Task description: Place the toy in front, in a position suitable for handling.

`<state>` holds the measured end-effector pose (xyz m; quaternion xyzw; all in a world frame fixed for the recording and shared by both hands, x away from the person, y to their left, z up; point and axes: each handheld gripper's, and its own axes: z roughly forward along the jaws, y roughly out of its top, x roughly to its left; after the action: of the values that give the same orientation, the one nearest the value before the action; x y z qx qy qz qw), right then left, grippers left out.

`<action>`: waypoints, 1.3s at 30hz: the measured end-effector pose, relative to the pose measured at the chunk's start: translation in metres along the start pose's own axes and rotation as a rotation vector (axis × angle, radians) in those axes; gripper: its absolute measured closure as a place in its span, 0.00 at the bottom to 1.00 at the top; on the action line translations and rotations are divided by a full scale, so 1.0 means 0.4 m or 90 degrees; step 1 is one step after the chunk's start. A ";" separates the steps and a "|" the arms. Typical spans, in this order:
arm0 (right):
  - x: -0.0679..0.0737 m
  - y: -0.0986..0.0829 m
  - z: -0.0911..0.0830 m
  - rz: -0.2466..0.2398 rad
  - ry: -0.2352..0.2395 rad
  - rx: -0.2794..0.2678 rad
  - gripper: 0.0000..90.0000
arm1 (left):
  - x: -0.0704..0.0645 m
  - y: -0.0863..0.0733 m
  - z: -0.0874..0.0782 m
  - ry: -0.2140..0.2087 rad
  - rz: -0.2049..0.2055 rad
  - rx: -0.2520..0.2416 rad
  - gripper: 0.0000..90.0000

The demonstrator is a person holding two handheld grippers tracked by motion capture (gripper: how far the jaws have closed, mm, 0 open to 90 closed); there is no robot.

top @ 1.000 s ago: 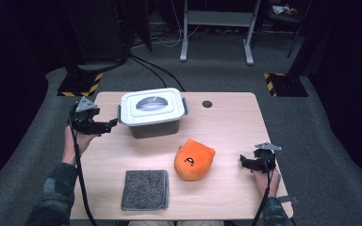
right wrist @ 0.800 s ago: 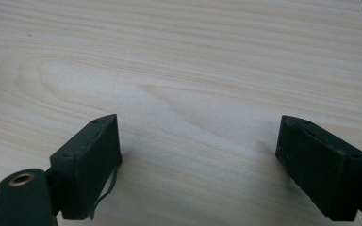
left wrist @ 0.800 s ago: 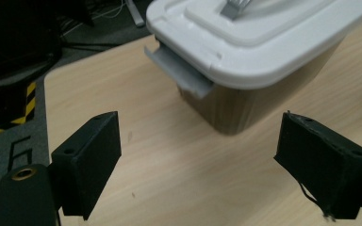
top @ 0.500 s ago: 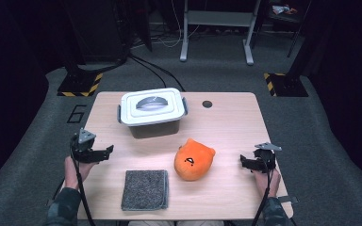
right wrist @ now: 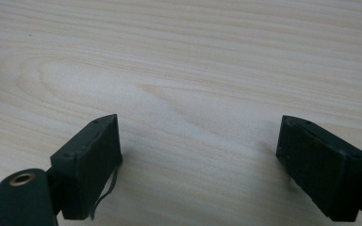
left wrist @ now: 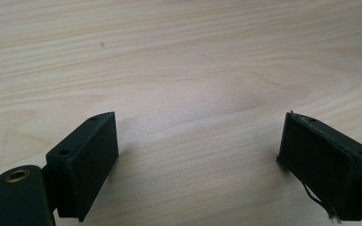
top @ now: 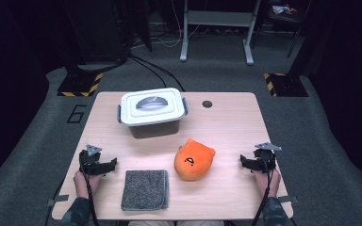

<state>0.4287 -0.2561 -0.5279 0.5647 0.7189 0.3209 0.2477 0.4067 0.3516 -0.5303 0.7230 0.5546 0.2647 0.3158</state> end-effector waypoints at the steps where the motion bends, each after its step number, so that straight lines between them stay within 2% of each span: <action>1: 0.000 0.000 0.000 -0.001 0.000 0.000 0.15 | 0.001 0.001 0.001 -0.003 0.001 0.003 0.14; 4: 0.000 0.000 0.000 0.000 -0.001 0.000 0.15 | 0.009 0.002 0.004 -0.016 -0.009 0.008 0.13; 10: -0.001 0.002 -0.001 0.001 -0.006 0.008 0.13 | 0.009 0.003 0.005 -0.016 -0.008 0.007 0.13; 12: 0.000 0.004 -0.003 0.019 -0.002 0.022 0.09 | 0.010 0.003 0.005 -0.017 -0.007 0.007 0.13; 14: -0.003 0.004 -0.005 0.023 0.000 0.024 0.08 | 0.010 0.003 0.005 -0.017 -0.006 0.007 0.13; 15: 0.000 0.007 -0.015 0.039 0.004 0.045 0.06 | 0.010 0.003 0.005 -0.017 -0.006 0.007 0.13; 19: 0.014 0.016 -0.070 0.094 0.048 0.030 0.09 | 0.010 0.003 0.005 -0.018 -0.006 0.007 0.13; 21: 0.034 0.026 -0.099 0.105 0.056 0.031 0.09 | 0.010 0.003 0.006 -0.016 -0.007 0.004 0.14; 23: 0.059 0.035 -0.121 0.094 0.060 0.032 0.09 | 0.010 0.003 0.005 -0.018 -0.006 0.007 0.14; 24: 0.059 0.035 -0.121 0.094 0.060 0.032 0.09 | 0.010 0.003 0.005 -0.018 -0.006 0.007 0.14; 25: 0.088 0.048 -0.139 0.088 0.073 0.035 0.09 | 0.010 0.003 0.005 -0.018 -0.006 0.006 0.14; 33: 0.227 0.106 -0.181 0.018 0.122 0.033 0.09 | 0.009 0.002 0.005 -0.018 -0.003 0.000 0.16; 36: 0.275 0.127 -0.193 0.008 0.165 0.032 0.09 | 0.009 0.002 0.005 -0.018 -0.003 0.000 0.16; 39: 0.322 0.142 -0.195 -0.020 0.182 0.036 0.11 | 0.009 0.002 0.005 -0.018 -0.003 -0.001 0.16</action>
<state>0.3788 -0.1364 -0.4328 0.5084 0.7645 0.3736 0.1317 0.4094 0.3546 -0.5308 0.7251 0.5517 0.2541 0.3245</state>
